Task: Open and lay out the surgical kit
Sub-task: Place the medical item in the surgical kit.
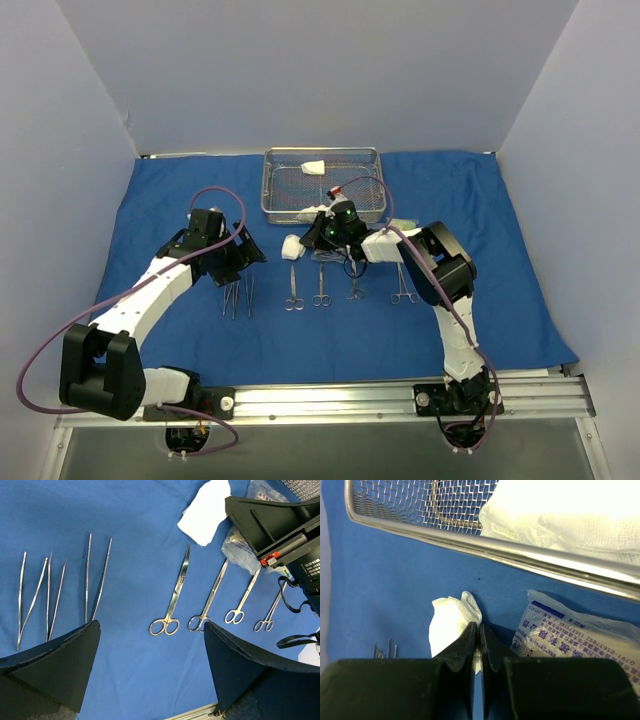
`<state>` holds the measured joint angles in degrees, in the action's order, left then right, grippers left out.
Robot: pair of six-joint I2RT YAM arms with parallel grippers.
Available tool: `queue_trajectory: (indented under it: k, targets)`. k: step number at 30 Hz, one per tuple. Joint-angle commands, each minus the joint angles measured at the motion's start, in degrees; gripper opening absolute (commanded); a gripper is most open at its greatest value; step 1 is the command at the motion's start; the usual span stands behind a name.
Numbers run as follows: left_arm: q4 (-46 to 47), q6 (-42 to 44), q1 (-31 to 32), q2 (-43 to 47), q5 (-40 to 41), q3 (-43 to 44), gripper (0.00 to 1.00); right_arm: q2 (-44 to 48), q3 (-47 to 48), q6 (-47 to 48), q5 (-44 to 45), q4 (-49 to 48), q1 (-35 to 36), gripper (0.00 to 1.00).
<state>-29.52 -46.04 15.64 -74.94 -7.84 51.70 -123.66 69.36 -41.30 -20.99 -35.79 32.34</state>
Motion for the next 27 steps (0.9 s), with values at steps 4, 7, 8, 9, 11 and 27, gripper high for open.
queue_trajectory:
  k: [4,7,8,9,11,27]
  targets:
    - [3.15,1.04,-0.43,-0.65,-0.87,2.96,0.94,2.8,2.62,5.78,6.48,2.47,0.88,0.0]
    - [2.89,1.48,-0.43,-1.09,-0.69,3.23,0.94,3.07,4.02,10.35,9.38,4.06,2.11,0.0]
    - [2.89,1.74,-0.43,-1.09,-0.69,3.32,0.94,3.07,5.24,11.58,10.09,5.45,2.55,0.0]
    - [2.71,1.83,-0.43,-1.26,-0.69,3.32,0.94,2.98,5.87,12.72,10.88,6.25,3.34,0.0]
    - [2.62,2.09,-0.43,-1.26,-0.6,3.4,0.94,2.54,7.53,15.8,13.43,8.01,4.13,0.0]
    - [1.22,2.98,-0.43,-0.12,-0.34,3.32,0.94,2.28,11.41,21.43,26.52,14.61,7.83,0.18]
